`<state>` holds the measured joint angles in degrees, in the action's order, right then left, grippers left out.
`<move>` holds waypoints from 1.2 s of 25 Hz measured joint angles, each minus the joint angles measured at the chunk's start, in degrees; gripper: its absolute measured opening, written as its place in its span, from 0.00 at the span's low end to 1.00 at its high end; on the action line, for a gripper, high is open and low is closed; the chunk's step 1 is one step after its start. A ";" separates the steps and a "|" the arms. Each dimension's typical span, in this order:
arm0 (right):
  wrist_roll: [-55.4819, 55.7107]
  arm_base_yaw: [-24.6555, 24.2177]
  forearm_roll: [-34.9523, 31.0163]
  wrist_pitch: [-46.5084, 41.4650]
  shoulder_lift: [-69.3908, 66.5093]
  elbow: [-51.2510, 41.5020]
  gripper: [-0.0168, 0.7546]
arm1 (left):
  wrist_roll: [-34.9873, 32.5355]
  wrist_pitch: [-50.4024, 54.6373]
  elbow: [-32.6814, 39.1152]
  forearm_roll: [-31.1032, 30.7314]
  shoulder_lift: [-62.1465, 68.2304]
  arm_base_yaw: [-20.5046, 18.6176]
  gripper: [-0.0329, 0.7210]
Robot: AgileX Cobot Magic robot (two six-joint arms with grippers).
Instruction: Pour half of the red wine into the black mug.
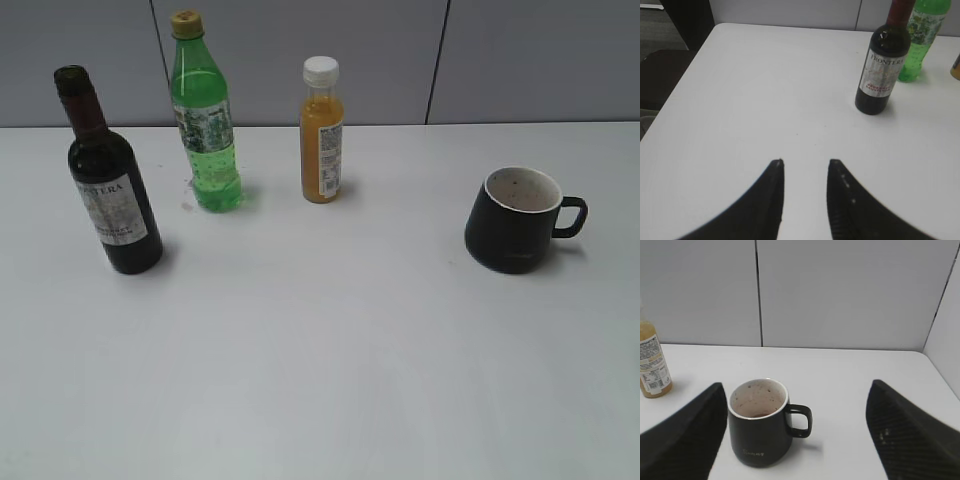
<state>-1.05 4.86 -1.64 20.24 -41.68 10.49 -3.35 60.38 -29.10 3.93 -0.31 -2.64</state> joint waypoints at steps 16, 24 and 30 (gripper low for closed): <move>-0.06 0.00 2.38 34.15 -33.48 -0.18 0.88 | 0.00 0.00 0.00 0.00 0.00 0.00 0.34; -0.71 0.00 2.82 48.39 -52.10 -0.13 0.88 | 0.00 0.00 0.00 0.00 0.00 0.00 0.34; -0.84 -0.06 3.04 48.45 -61.66 0.12 0.88 | 0.00 0.00 0.00 0.00 0.00 0.00 0.34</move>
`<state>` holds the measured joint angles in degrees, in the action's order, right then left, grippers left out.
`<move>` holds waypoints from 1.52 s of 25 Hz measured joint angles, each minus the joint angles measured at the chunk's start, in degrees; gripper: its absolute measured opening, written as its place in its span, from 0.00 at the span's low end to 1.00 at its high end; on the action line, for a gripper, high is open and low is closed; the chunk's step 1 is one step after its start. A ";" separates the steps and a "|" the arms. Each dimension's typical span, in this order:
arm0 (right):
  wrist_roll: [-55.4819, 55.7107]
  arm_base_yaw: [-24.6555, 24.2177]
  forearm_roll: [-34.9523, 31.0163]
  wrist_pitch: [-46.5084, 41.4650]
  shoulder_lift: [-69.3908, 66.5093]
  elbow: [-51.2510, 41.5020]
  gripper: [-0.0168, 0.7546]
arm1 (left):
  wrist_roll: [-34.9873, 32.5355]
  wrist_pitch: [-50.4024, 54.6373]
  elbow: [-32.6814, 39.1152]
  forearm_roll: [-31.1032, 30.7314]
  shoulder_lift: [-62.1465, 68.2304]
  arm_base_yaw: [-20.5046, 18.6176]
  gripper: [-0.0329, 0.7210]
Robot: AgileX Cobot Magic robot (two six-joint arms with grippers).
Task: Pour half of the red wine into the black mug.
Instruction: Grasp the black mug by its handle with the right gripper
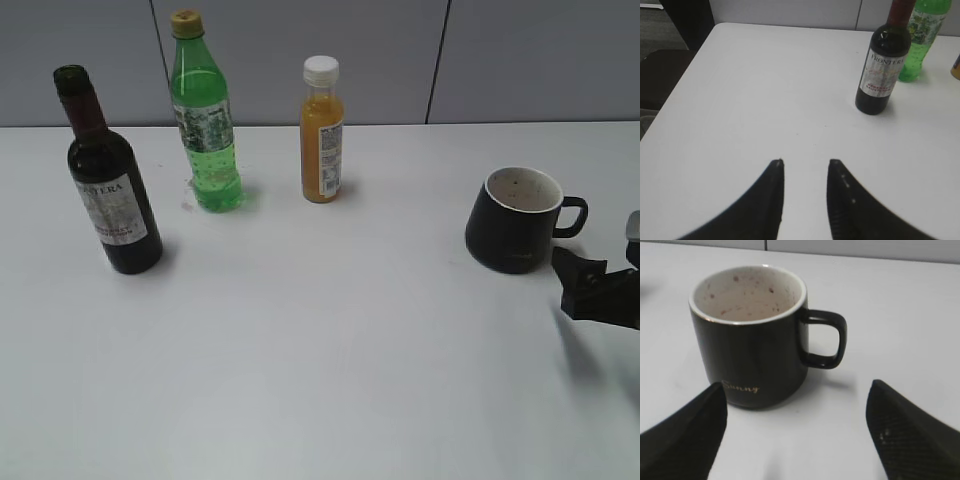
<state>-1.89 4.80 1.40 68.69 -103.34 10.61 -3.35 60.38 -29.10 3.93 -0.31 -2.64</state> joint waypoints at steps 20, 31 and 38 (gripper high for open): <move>3.62 -19.65 25.82 0.73 -10.06 11.77 0.88 | 0.00 0.00 0.00 -0.04 0.00 0.00 0.34; 4.13 -19.65 26.65 0.73 -14.93 17.20 0.89 | 0.00 0.00 0.00 -0.04 0.00 0.00 0.34; 5.09 -19.65 27.14 0.73 -16.20 20.05 0.89 | 0.00 0.00 0.00 -0.04 0.00 0.00 0.34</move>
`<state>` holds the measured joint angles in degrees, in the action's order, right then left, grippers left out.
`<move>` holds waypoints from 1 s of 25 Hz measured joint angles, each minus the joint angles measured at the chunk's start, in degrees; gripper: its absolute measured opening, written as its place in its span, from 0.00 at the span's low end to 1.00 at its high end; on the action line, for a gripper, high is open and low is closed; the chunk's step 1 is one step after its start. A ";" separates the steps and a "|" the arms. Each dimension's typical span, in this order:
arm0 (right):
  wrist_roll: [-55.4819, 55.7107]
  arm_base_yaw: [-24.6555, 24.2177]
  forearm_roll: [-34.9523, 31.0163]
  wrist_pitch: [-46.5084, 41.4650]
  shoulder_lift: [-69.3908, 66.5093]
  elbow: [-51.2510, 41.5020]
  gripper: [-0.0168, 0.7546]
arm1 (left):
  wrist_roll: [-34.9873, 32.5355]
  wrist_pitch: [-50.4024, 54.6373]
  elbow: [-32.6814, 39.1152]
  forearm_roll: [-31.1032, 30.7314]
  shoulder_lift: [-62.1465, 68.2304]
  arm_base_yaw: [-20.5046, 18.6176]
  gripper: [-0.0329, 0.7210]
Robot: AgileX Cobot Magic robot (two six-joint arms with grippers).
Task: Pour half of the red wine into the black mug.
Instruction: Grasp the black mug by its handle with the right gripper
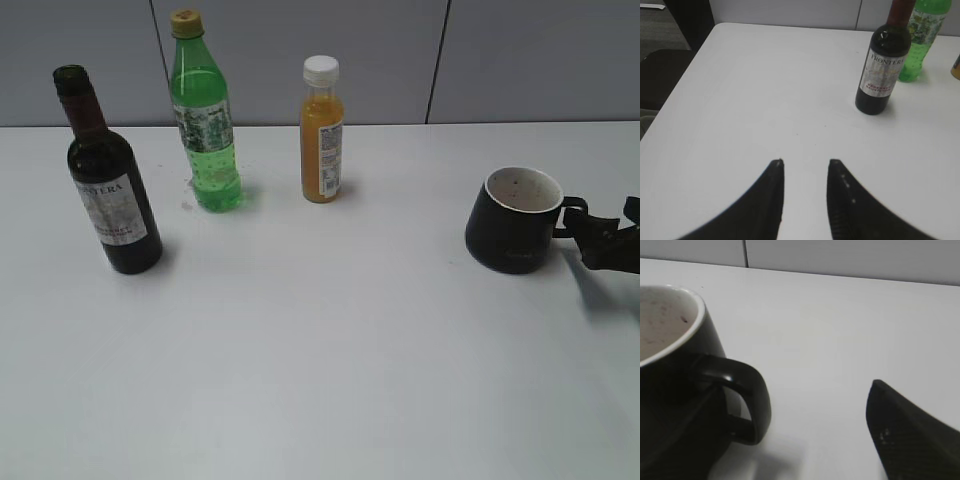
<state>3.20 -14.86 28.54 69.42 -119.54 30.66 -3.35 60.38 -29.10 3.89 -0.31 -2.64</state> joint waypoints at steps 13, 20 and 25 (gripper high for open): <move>1.03 0.00 0.63 0.00 -3.66 3.33 0.89 | 0.00 0.00 0.00 0.00 0.00 0.00 0.34; 1.29 0.00 0.68 0.00 -4.39 4.93 0.89 | 0.00 0.00 0.00 0.00 0.00 0.00 0.34; 1.34 0.00 1.06 0.00 -5.24 5.57 0.89 | 0.00 0.00 0.00 0.00 0.00 0.00 0.34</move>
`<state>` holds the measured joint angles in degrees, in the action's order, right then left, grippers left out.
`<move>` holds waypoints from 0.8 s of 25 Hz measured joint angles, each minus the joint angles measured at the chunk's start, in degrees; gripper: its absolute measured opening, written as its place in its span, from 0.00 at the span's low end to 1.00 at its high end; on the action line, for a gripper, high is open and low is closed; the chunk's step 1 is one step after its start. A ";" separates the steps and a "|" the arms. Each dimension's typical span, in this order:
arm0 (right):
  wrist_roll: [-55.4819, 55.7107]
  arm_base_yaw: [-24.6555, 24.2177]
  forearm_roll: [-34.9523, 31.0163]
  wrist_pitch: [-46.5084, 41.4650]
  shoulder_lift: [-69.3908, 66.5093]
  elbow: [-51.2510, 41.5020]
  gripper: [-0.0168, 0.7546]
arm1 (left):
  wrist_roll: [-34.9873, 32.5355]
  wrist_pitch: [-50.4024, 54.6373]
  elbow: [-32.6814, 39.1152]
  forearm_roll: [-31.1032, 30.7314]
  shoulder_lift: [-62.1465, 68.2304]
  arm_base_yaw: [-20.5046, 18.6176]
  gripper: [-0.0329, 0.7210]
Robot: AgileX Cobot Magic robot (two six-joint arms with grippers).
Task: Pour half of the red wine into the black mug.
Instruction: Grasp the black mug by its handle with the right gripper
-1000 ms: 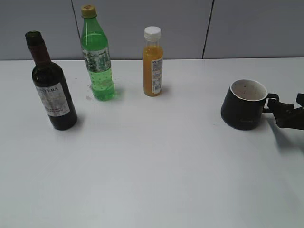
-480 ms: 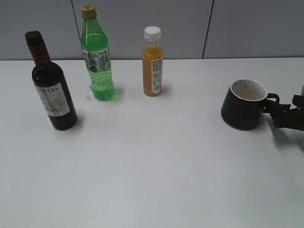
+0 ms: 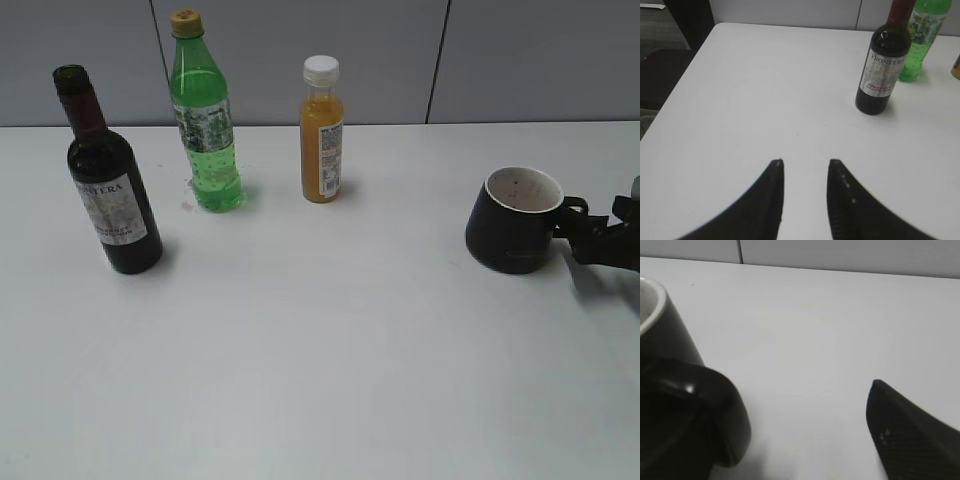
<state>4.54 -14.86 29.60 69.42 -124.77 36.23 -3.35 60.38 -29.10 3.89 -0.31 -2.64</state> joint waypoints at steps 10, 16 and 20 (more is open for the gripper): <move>1.39 0.44 0.91 0.07 -2.22 2.55 0.89 | 0.00 0.00 0.00 0.00 0.00 0.00 0.34; 1.40 0.85 0.91 0.07 -2.35 2.87 0.88 | 0.00 0.00 0.00 0.00 0.00 0.00 0.34; 1.40 0.85 0.91 0.07 -2.35 3.55 0.87 | 0.00 0.00 0.00 0.00 0.00 0.00 0.34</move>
<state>5.94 -14.01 30.51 69.49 -127.12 39.78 -3.35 60.38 -29.10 3.89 -0.31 -2.64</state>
